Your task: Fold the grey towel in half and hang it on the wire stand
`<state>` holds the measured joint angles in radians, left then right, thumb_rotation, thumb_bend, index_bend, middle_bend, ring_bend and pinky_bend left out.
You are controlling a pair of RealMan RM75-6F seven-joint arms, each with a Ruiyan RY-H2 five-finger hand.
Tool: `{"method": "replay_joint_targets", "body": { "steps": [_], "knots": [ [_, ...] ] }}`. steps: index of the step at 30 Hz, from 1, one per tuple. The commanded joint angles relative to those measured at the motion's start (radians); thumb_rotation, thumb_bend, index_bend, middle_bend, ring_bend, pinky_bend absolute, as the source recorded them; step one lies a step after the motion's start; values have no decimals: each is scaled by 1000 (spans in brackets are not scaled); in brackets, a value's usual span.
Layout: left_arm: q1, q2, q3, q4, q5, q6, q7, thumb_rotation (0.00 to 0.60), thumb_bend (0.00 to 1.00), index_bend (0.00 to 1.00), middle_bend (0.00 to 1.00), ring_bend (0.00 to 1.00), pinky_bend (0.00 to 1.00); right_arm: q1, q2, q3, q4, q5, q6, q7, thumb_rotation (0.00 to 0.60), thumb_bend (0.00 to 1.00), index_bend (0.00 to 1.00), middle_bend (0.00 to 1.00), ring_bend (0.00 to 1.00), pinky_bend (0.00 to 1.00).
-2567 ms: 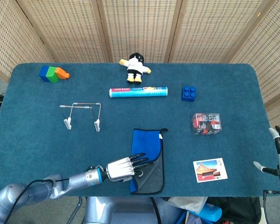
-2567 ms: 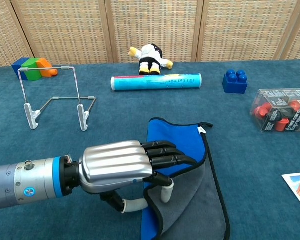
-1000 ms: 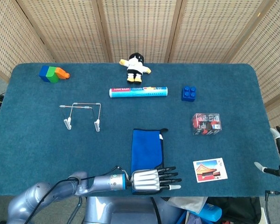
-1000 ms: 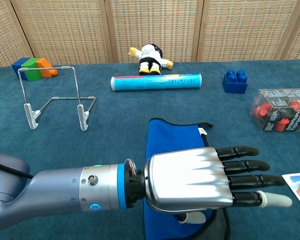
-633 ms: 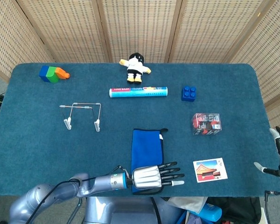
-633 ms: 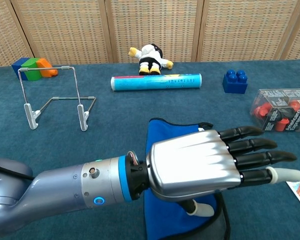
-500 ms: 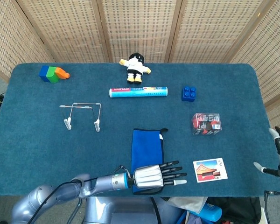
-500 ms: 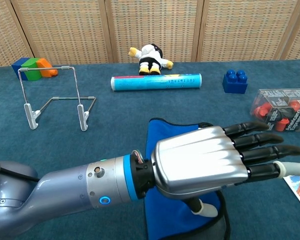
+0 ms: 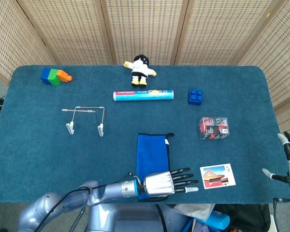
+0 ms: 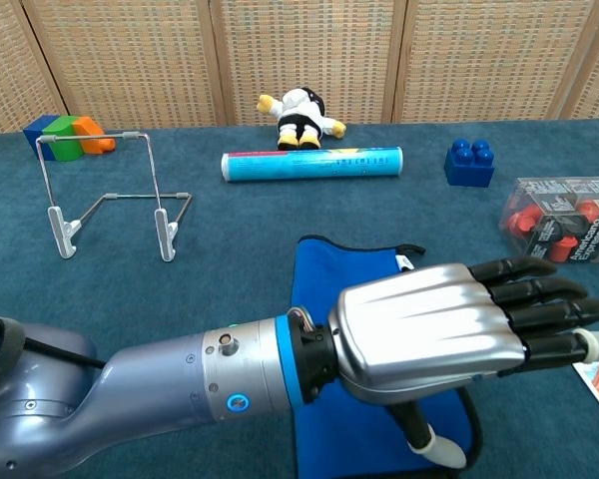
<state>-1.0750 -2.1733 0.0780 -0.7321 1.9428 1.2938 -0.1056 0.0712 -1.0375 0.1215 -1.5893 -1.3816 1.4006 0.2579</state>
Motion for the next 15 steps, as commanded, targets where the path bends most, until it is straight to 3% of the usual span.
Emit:
{"method": "replay_joint_targets", "body": {
  "steps": [1,8,12,15],
  "knots": [
    [0,11,-2,-23,-6,28,-50,360,0,0,0,0,0,0,-1,-1,-1,-1,0,-3,600,0,0,0,0,0],
    [-10,44,-8,-55,-5,53,-84,372,0,0,0,0,0,1,-2,-3,-3,-3,-1,-8,600,0,0,0,0,0],
    [-8,80,-34,-75,-24,62,-67,418,0,0,0,0,0,1,-2,-4,-4,-4,-1,-10,600,0,0,0,0,0],
    [2,110,-60,-95,-63,37,-35,494,0,0,0,0,0,1,-2,-5,-4,-5,-1,-10,600,0,0,0,0,0]
  ]
}}
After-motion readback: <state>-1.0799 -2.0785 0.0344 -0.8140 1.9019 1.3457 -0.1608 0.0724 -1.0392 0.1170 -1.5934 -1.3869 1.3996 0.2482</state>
